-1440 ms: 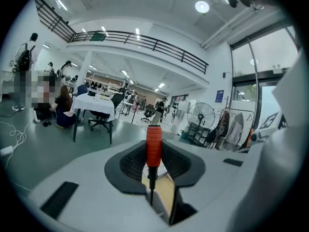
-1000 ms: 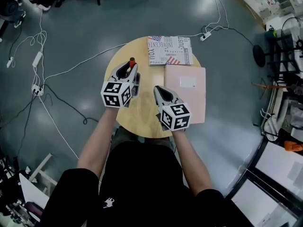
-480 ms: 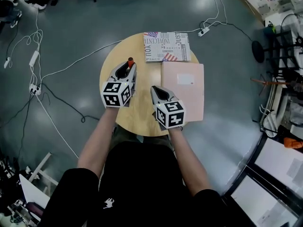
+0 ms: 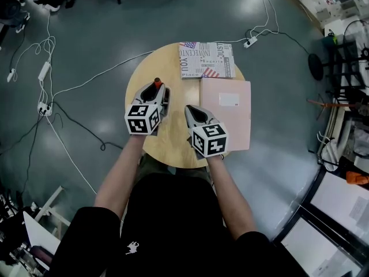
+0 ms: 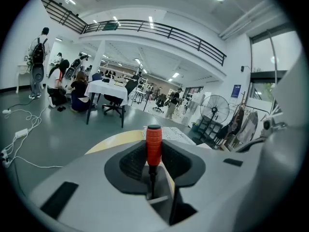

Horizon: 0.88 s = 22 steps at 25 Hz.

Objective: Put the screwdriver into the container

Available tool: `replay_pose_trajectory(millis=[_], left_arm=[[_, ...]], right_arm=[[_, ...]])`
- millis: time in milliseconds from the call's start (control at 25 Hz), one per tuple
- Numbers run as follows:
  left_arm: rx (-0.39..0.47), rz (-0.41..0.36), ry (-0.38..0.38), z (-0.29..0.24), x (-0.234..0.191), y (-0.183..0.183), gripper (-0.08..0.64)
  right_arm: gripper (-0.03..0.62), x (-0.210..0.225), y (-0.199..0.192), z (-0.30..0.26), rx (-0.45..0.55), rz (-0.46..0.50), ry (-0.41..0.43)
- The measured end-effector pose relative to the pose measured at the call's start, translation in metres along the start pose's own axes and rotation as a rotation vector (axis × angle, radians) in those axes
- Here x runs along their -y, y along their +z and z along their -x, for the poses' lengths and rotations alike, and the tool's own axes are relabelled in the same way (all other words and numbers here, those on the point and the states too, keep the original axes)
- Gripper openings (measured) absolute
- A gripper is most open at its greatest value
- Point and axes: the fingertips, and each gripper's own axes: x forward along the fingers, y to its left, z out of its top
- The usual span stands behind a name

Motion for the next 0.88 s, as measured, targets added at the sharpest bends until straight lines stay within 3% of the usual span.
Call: replay_pose_trajectory(millis=[400, 720, 880], left_arm=[[-0.052, -0.027, 0.030, 0.009, -0.015, -0.009, 0.107], [-0.122, -0.173, 0.118, 0.015, -0.031, -0.018, 0.140], [-0.139, -0.149, 0.117, 0.017, -0.041, -0.022, 0.147]], right_arm=[[0.002, -0.012, 0.008, -0.006, 0.016, -0.008, 0.008], [0.002, -0.021, 0.017, -0.009, 0.032, -0.009, 0.007], [0.002, -0.023, 0.018, -0.010, 0.039, -0.017, 0.006]])
